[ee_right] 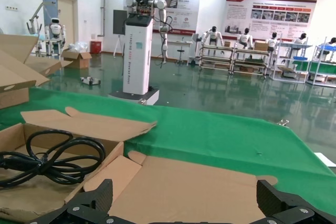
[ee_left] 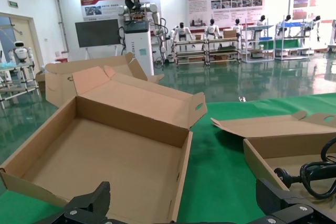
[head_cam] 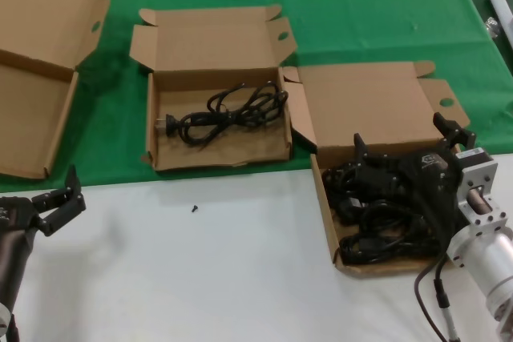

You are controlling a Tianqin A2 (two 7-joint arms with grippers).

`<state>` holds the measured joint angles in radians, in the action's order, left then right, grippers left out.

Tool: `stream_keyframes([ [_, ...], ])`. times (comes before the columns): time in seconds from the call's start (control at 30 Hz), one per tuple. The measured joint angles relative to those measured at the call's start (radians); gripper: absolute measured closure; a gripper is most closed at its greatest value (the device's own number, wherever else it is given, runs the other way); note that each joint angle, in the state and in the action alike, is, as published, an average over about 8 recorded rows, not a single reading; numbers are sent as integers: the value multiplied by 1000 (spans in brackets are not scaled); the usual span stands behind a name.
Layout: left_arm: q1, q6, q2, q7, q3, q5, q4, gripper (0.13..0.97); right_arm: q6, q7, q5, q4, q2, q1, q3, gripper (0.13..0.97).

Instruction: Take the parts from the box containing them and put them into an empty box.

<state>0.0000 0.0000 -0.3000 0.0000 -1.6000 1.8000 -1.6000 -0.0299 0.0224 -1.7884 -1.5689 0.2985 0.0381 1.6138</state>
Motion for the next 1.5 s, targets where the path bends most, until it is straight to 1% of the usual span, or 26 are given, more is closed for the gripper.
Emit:
stream_keyframes([
  [1.5,0,0,0,0,0,0,0,132,0,0,0,0,0,0,0,129],
])
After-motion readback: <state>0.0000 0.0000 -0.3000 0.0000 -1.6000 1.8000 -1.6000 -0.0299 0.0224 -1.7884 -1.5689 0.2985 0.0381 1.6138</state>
